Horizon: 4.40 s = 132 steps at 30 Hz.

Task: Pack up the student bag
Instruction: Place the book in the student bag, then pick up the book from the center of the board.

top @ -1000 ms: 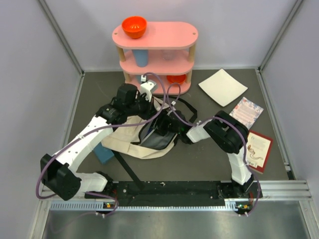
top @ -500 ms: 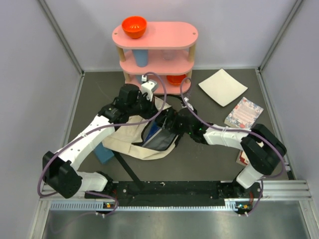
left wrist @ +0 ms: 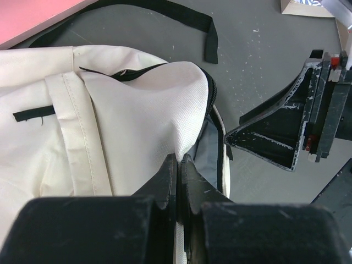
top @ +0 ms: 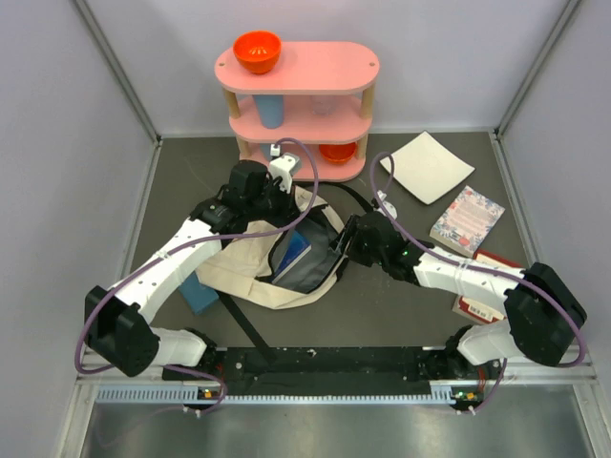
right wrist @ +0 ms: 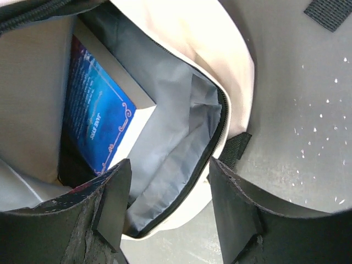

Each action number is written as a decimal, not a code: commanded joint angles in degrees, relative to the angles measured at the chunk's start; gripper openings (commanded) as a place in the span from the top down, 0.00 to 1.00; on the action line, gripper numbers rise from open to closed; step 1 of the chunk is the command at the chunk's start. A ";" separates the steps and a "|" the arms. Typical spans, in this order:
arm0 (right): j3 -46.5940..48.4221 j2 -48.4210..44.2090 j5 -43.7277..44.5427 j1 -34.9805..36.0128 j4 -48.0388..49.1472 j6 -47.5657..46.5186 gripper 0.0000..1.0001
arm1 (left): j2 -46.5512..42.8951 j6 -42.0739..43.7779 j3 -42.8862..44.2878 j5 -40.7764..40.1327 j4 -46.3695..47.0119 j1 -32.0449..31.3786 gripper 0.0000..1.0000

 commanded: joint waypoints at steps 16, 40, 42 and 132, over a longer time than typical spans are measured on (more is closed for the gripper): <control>1.41 8.26 -0.64 0.67 5.37 1.97 1.00 | -0.95 0.02 -0.32 -1.64 3.16 0.38 1.00; -5.63 -29.01 9.48 -13.62 -21.44 -5.76 0.11 | -1.39 -3.39 5.47 10.66 6.76 -0.32 0.28; -4.22 -30.60 7.46 -23.35 -22.59 -8.84 0.10 | -0.78 -4.54 8.46 10.48 8.86 -1.46 0.16; -0.52 16.78 -52.57 -73.33 10.79 -28.89 0.74 | 77.54 -33.82 59.98 29.82 40.25 -20.36 0.52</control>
